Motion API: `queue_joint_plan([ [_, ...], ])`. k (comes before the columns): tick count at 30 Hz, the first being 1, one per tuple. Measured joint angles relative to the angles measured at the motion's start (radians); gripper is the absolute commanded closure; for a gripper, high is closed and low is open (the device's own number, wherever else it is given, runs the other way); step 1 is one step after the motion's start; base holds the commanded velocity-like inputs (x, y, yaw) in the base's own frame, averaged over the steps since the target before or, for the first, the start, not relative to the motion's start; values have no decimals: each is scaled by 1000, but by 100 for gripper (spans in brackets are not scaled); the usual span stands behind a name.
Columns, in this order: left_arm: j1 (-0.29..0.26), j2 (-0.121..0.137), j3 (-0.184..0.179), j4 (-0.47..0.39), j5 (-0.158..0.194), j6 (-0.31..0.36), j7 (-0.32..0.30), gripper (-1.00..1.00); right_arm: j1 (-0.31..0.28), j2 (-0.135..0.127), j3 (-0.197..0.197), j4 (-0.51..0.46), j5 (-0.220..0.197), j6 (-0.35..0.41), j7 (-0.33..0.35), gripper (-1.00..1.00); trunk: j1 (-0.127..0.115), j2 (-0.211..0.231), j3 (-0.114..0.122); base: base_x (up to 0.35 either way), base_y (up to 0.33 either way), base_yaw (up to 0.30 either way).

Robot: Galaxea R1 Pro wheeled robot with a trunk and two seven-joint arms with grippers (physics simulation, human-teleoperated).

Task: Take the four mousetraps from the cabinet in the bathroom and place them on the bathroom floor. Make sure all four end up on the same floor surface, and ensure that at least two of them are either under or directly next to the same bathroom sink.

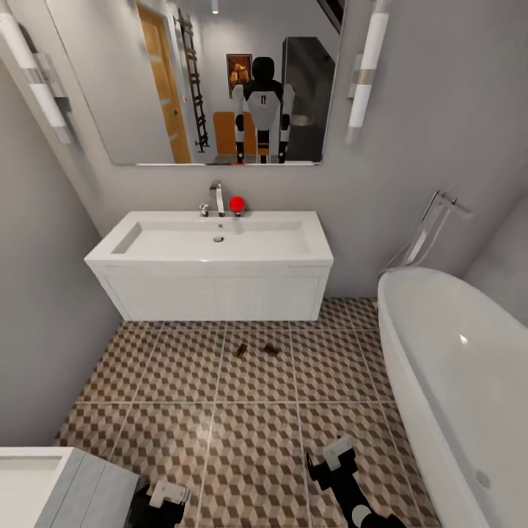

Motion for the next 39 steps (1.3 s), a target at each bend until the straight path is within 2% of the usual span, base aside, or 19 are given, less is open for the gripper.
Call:
queue_joint_plan([
  [39,0,-1,0,0,0,1,0,-100,0,0,0,0,0,0,0,-100,0,0,63,0,0,0],
])
